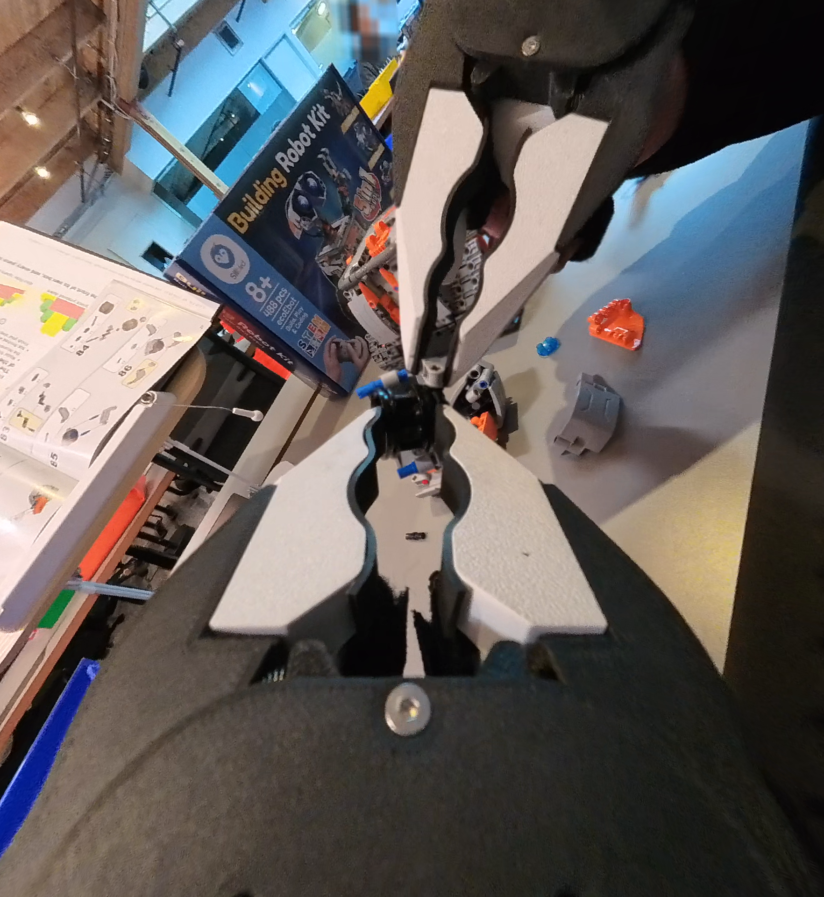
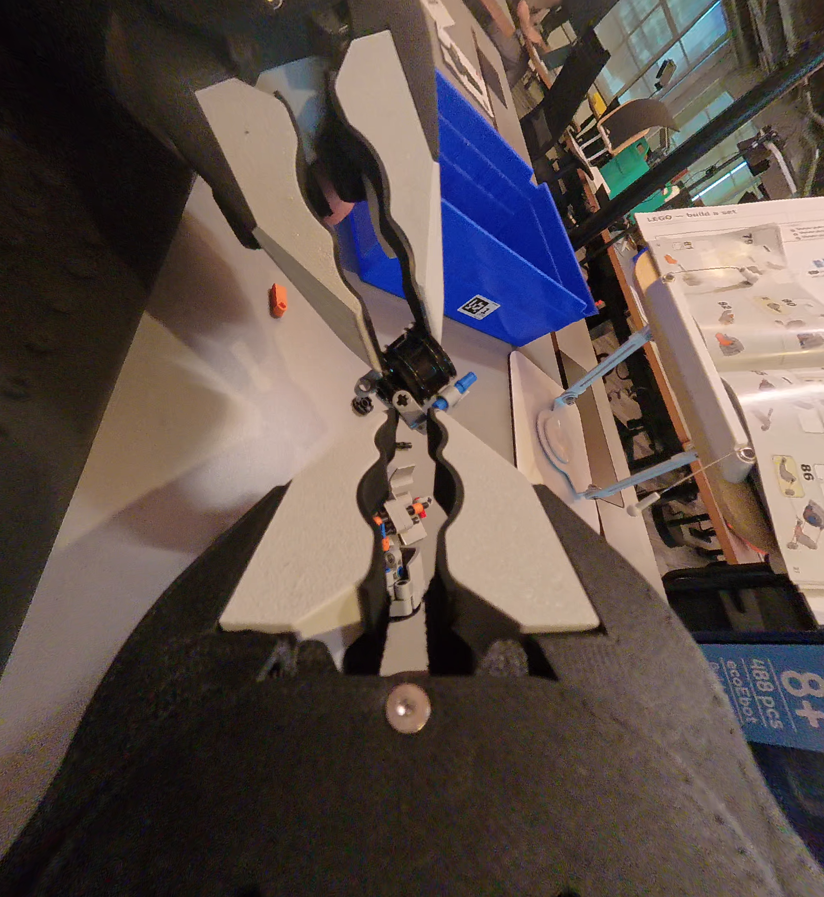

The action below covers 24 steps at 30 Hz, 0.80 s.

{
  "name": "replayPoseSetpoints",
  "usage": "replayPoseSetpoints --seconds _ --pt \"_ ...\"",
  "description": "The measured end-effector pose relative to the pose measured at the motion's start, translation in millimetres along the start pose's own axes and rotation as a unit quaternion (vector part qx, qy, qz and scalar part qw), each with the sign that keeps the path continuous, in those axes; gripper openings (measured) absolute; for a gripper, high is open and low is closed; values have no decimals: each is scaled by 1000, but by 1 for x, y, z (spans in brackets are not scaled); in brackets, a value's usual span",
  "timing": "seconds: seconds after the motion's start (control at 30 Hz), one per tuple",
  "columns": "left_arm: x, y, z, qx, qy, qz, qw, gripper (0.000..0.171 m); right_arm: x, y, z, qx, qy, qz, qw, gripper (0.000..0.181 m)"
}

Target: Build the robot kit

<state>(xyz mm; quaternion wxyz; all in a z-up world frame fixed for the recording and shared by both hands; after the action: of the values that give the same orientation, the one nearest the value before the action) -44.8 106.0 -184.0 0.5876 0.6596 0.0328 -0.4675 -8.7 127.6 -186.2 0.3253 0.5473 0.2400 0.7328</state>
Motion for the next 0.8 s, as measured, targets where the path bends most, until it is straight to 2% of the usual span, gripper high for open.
replayPoseSetpoints --seconds 0.1,0.27,0.53,0.73,0.8 --pt "0 0 -1 4 -6 17 1000 18 -2 -1 0 -3 9 -8 1000 8" --pt "-8 2 2 33 -12 73 997 18 1 2 4 42 36 -99 994 7" --pt "-16 -1 5 54 -19 135 989 43 15 4 12 101 51 -214 970 6" --pt "-12 -7 1 49 -48 180 981 43 20 8 15 136 62 -265 953 6" --pt "-10 -6 1 53 -57 186 980 36 19 7 15 141 68 -273 949 6"
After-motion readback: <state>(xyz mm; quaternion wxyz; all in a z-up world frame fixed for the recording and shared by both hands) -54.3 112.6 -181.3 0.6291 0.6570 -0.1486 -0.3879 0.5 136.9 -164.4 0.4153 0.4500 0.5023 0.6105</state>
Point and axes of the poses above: each gripper's, where its closed fingertips meet, z back along the fingers, y out of its top, x = y × z across the jaws, the point moved 2 cm from there along z, back along the fingers, and after that the axes turned 7 degrees about x, right-handed, at the moved point
